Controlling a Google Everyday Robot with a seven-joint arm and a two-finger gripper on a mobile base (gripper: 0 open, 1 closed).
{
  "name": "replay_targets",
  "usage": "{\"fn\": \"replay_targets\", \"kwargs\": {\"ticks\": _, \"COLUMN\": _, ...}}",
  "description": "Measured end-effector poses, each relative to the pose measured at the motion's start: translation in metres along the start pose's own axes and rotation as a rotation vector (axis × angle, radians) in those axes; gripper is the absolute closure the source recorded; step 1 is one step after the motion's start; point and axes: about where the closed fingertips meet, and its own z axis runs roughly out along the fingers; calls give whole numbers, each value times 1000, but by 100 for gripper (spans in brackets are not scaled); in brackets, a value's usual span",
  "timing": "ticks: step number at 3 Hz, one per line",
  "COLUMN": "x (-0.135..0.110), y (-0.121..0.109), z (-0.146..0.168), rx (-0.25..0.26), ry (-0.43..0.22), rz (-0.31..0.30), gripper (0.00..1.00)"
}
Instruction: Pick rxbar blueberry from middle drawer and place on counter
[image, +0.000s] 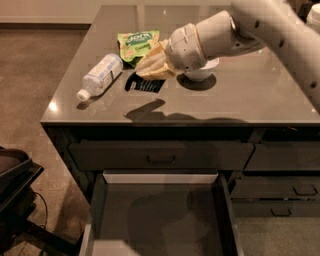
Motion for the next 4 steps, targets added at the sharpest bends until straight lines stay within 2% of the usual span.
{"fn": "replay_targets", "kwargs": {"ticks": 1, "x": -1, "y": -4, "z": 2, "rx": 3, "ry": -8, "rz": -3, "gripper": 82}}
{"fn": "replay_targets", "kwargs": {"ticks": 4, "x": -1, "y": -4, "z": 2, "rx": 3, "ry": -7, "rz": -3, "gripper": 12}}
